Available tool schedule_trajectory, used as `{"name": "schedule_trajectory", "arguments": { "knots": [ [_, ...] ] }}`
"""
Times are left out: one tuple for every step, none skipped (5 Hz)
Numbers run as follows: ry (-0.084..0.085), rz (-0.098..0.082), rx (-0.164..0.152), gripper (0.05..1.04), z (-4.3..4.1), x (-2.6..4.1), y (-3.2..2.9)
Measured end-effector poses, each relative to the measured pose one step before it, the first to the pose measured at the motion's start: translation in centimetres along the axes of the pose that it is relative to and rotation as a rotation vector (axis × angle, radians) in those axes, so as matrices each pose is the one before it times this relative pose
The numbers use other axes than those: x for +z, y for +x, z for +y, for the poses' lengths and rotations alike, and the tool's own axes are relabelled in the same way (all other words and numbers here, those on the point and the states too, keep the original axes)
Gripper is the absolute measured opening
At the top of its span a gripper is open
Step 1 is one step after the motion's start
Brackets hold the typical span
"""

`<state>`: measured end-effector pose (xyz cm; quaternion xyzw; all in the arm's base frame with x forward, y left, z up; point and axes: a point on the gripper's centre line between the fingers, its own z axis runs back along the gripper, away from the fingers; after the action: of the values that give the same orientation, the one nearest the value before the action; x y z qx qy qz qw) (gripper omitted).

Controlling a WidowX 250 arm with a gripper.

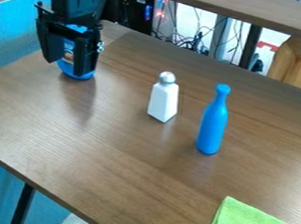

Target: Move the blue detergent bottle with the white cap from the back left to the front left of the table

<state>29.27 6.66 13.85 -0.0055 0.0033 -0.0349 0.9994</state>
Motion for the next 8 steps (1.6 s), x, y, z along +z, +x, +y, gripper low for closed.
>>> {"name": "schedule_trajectory", "arguments": {
  "knots": [
    [-0.0104, 0.0337, 0.0003, 1.000, 0.029, -0.936, -0.091],
    [0.0108, 0.0017, 0.0187, 1.000, 1.960, -0.118, 2.766],
    [0.0065, -0.0187, -0.0094, 1.000, 2.258, 0.275, 1.798],
    [0.0705, -0.0221, -0.0246, 1.000, 1.420, 1.455, 1.159],
    [0.0264, -0.0157, -0.0087, 1.000, 0.649, 0.969, 0.657],
    [-0.0149, -0.0259, -0.0129, 1.000, 0.183, 1.165, 1.022],
    [-0.0084, 0.0107, 0.0182, 1.000, 2.127, -0.075, 0.605],
    [-0.0047, 0.0096, 0.0166, 1.000, 2.700, 0.242, -0.036]
  ]
}}
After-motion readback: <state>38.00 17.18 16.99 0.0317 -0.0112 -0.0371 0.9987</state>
